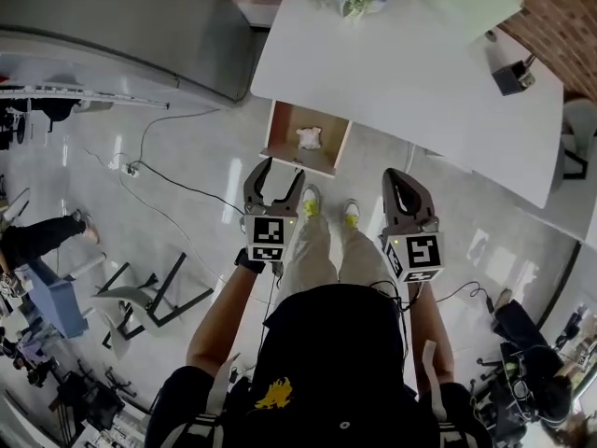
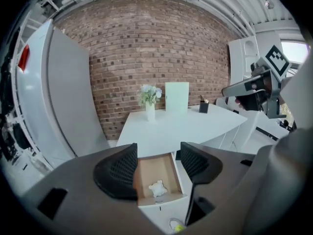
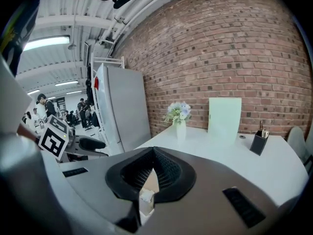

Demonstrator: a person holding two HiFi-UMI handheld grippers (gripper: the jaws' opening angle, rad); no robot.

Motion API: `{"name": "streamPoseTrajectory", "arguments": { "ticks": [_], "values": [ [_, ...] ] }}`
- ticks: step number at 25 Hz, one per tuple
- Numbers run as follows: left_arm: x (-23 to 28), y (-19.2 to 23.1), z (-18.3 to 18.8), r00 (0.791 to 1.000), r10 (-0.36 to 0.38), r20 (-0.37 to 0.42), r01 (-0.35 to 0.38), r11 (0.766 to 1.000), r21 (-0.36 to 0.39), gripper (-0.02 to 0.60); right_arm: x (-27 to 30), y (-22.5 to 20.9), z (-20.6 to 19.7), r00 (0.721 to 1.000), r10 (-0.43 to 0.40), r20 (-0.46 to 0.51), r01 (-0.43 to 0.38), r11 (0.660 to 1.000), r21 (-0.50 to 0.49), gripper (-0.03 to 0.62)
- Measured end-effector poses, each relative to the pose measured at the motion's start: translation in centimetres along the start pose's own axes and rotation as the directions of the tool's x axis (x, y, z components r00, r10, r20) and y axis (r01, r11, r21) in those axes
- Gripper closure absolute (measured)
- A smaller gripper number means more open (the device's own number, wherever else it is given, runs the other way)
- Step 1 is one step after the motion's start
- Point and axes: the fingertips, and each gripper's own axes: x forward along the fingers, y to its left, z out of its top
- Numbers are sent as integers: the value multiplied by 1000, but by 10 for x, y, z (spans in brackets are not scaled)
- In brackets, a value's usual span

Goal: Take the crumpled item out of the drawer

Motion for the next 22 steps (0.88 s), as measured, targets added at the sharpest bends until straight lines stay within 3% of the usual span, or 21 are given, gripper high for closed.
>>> {"name": "streamPoseTrajectory", "arguments": {
  "ticks": [7, 12, 18, 22],
  "values": [
    [71, 9, -81, 994, -11, -111, 9, 1000, -18, 291, 67, -9, -55, 1000, 0, -23, 0, 1000, 31, 568],
    [122, 14, -166, 981, -47, -188, 35, 997, -62, 319, 107, -7, -105, 997, -12, -82, 19, 996, 84, 568],
    [179, 22, -235, 958, -58, -282, 41, 997, -64, 330, 147, -17, -189, 981, -18, -191, 49, 986, 158, 568],
    [209, 19, -266, 927, -99, -361, 70, 993, -92, 327, 161, -19, -237, 959, -17, -283, 65, 985, 161, 568]
  ]
}}
